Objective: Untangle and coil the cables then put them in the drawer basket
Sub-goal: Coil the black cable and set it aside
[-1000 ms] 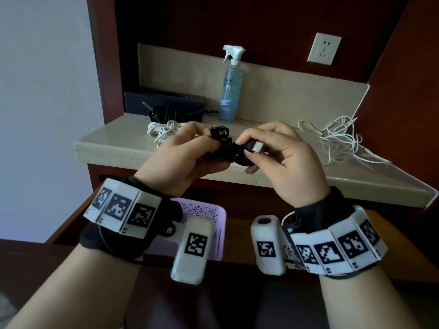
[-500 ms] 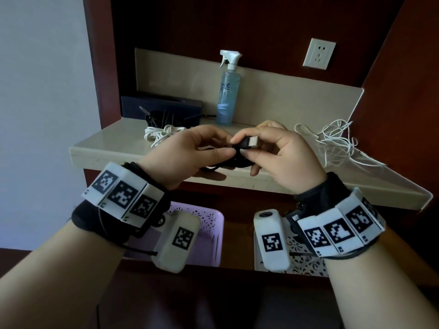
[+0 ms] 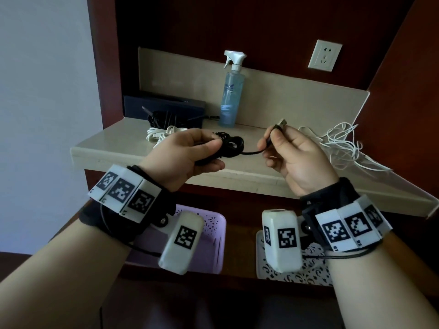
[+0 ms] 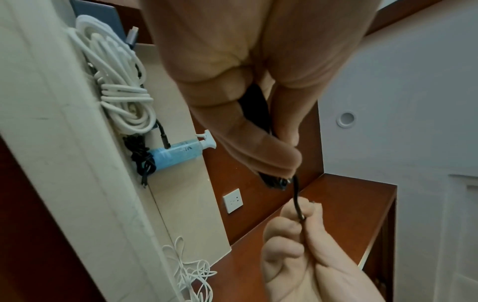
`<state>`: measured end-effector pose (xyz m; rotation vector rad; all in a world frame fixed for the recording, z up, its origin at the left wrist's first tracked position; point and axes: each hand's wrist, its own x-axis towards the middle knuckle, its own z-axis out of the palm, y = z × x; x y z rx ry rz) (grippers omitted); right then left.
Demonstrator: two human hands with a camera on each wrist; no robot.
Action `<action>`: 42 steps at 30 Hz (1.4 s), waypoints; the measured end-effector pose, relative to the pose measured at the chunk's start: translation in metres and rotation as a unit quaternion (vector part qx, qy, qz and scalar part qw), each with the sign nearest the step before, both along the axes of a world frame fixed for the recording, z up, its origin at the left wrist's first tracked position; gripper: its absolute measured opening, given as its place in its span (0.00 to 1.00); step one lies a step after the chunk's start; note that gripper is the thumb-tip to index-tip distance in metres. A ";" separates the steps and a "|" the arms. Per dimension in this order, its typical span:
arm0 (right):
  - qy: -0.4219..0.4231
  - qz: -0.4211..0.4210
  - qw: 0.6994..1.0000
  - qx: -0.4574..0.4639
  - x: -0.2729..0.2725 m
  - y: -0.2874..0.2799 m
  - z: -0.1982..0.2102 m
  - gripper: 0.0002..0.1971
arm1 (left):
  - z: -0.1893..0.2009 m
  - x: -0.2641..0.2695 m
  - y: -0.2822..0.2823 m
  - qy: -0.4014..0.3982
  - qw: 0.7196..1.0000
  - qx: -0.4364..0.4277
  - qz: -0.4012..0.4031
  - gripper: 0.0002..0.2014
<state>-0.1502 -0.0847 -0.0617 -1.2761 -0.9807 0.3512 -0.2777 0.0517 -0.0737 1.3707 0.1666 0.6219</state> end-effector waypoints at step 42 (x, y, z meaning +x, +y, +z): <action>-0.528 -0.212 0.806 -0.164 -0.045 -0.008 0.009 0.05 | -0.005 -0.001 -0.015 0.040 0.982 0.182 0.038 0.08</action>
